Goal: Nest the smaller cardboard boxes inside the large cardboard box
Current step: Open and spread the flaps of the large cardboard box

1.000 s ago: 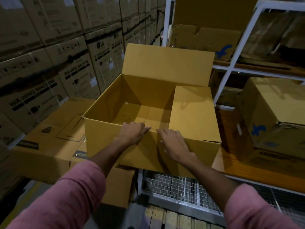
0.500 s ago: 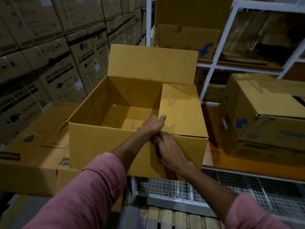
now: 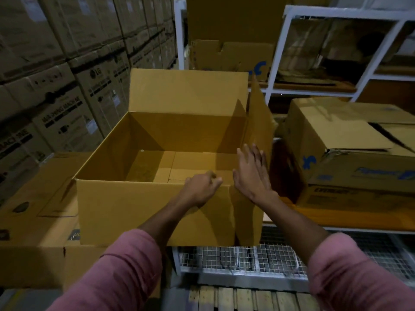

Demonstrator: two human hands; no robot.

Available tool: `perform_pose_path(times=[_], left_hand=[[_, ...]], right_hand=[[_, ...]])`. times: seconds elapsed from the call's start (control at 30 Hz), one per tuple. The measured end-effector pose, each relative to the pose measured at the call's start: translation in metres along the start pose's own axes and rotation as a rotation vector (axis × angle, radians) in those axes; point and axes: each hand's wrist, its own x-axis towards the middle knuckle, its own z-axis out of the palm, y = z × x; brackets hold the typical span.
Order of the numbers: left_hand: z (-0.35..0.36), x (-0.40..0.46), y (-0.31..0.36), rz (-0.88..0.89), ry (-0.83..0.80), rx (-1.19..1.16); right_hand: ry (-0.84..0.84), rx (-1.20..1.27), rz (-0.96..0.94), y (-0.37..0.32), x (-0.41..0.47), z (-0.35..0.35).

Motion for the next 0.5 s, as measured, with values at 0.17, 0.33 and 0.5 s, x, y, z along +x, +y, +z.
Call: perform_pose_path(times=[0.17, 0.33, 0.5], left_hand=[[0.009, -0.007, -0.011, 0.028, 0.004, 0.462], [0.005, -0.014, -0.020, 0.047, 0.061, 0.469], [0.000, -0.018, -0.033, 0.046, 0.074, 0.455]], right_hand=[[-0.125, -0.030, 0.096, 0.017, -0.006, 0.005], [-0.176, 0.015, 0.201, 0.020, -0.009, 0.013], [-0.250, 0.106, 0.279, 0.007, -0.003, 0.015]])
